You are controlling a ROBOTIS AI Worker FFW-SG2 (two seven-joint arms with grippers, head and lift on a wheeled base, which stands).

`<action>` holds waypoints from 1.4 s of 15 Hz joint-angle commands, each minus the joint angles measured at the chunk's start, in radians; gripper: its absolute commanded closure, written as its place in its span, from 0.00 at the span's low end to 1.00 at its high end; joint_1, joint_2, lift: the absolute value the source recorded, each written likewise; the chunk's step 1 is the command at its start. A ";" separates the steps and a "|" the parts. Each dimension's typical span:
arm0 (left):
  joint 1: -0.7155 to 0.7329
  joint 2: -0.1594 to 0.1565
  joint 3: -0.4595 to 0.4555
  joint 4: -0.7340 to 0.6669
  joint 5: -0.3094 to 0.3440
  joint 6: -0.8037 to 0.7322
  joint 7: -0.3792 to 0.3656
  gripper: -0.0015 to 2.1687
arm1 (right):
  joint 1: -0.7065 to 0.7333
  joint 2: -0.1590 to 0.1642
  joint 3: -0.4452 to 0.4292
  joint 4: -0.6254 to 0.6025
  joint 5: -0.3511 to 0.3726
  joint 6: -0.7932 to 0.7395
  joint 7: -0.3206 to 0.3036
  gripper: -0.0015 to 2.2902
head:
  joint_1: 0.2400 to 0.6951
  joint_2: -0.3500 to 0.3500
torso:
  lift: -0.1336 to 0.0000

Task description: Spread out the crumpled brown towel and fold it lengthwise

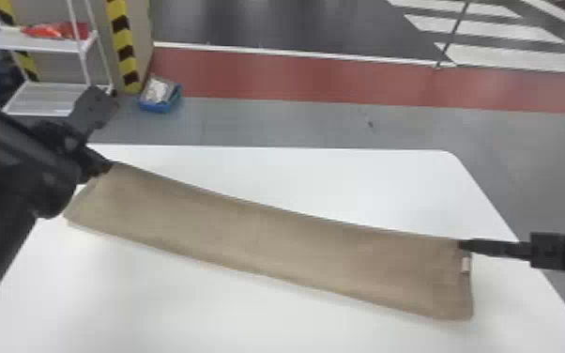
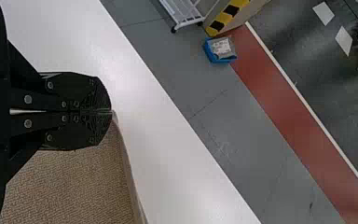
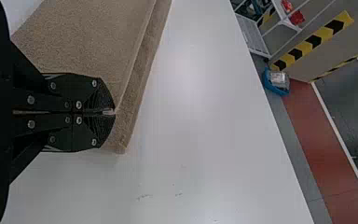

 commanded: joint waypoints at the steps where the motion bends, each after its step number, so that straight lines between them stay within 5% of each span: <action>1: 0.000 0.001 0.001 0.010 -0.002 -0.013 0.007 0.88 | -0.024 -0.005 0.021 0.023 0.015 0.000 0.000 0.94 | 1.00 0.27 | 0.07; 13: 0.000 0.016 0.012 0.029 -0.002 -0.056 0.021 0.88 | -0.096 -0.014 0.018 0.102 0.010 0.022 -0.015 0.94 | 1.00 0.27 | 0.07; 21: 0.011 0.022 0.012 0.045 -0.003 -0.068 0.024 0.88 | -0.167 -0.027 0.088 0.239 0.073 -0.039 -0.038 0.94 | 1.00 0.27 | 0.07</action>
